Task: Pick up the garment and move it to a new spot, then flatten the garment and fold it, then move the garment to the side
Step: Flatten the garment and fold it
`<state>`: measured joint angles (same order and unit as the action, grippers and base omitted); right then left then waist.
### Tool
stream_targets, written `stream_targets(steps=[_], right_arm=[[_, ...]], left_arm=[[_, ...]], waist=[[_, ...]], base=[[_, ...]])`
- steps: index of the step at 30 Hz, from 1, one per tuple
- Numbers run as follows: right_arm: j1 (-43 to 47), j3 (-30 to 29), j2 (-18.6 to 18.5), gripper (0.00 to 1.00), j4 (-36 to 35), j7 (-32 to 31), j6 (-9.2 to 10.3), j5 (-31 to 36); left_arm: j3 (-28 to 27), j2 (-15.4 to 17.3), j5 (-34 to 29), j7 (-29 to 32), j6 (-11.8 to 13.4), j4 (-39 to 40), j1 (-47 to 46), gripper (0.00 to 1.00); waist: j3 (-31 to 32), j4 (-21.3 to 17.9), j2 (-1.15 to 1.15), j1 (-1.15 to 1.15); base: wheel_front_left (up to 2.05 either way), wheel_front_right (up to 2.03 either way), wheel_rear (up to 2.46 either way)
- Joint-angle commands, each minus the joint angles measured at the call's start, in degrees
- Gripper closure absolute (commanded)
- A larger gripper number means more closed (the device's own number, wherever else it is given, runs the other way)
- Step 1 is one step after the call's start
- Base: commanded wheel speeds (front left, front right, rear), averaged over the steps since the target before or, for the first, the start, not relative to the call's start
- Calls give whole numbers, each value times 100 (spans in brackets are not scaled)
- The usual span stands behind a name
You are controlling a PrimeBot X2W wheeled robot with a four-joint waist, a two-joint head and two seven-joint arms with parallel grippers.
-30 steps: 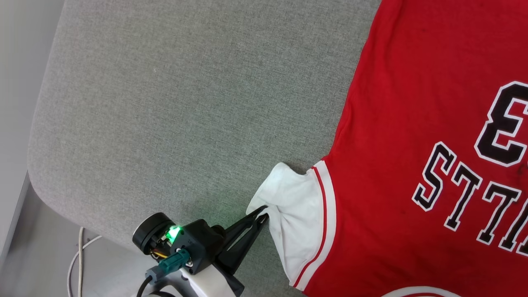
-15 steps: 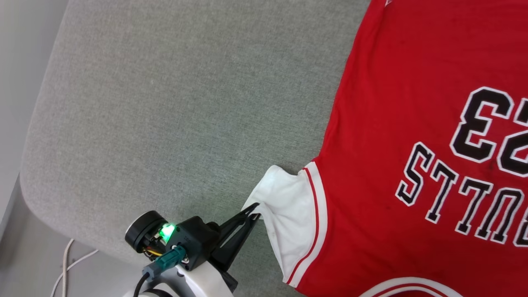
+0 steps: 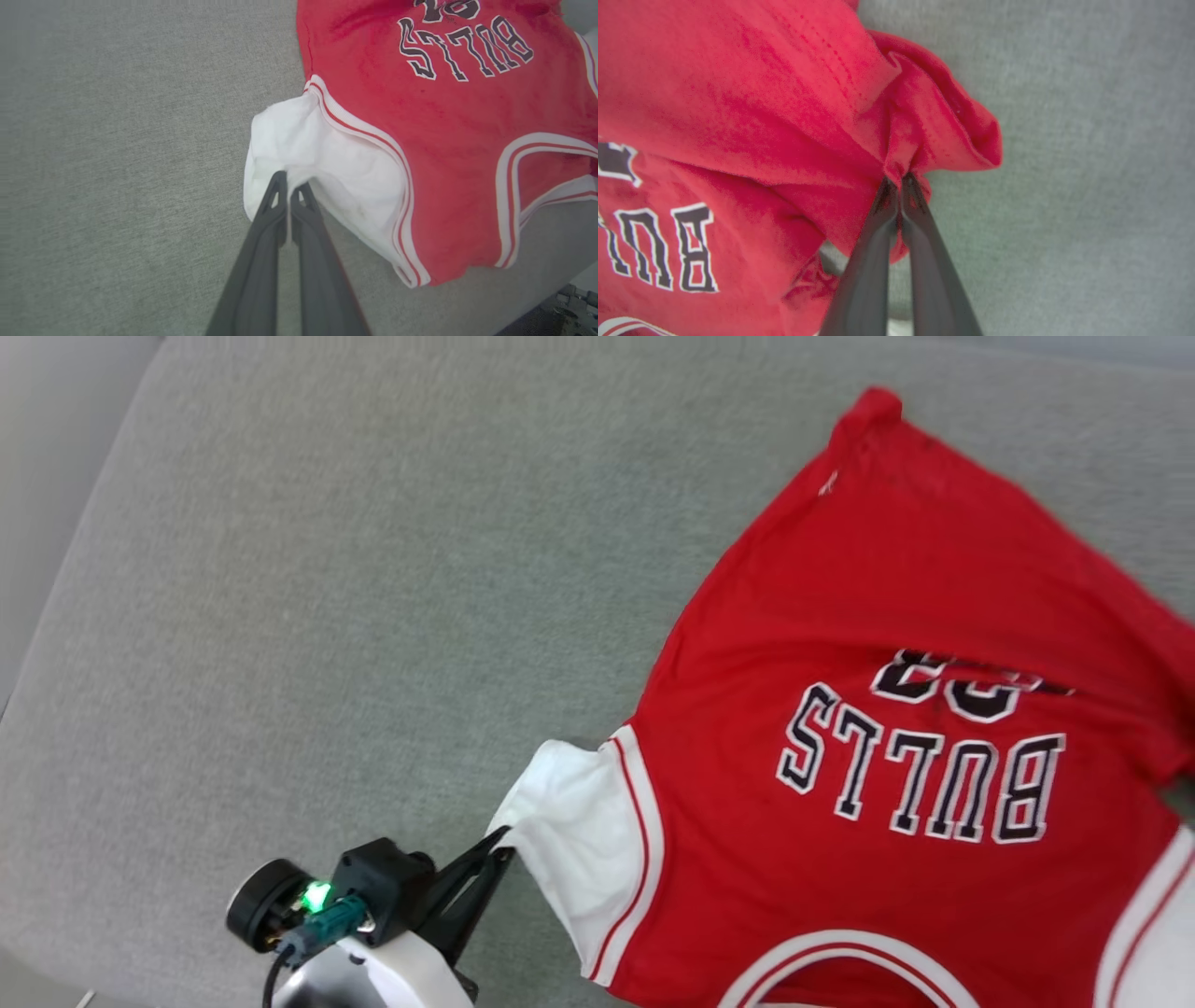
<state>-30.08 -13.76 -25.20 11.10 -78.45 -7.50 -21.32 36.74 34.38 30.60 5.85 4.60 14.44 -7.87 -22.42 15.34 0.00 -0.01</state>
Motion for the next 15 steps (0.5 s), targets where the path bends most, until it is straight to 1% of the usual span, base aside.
stream_targets(steps=[1, 4, 8, 15], right_arm=[[323, 63, 24, 100, -20, 25, 2, -136], [840, 176, -73, 100, -267, 117, 2, -444], [1494, 290, -105, 100, -579, 236, 2, -791], [2549, 319, -28, 100, -1131, 542, 2, -1205]], left_arm=[[-41, 31, 58, -45, 48, -56, 83, 100], [-90, 69, 134, -86, 81, -142, 202, 100], [-142, 93, 244, -158, 128, -260, 370, 100], [-240, 34, 392, -341, 199, -466, 515, 100]], waist=[[381, -338, 0, 1], [599, -491, 0, 1], [873, -686, 0, 1], [1235, -917, 0, 1]], base=[[0, 0, 0], [0, 0, 0], [0, 0, 0], [0, 0, 0]])
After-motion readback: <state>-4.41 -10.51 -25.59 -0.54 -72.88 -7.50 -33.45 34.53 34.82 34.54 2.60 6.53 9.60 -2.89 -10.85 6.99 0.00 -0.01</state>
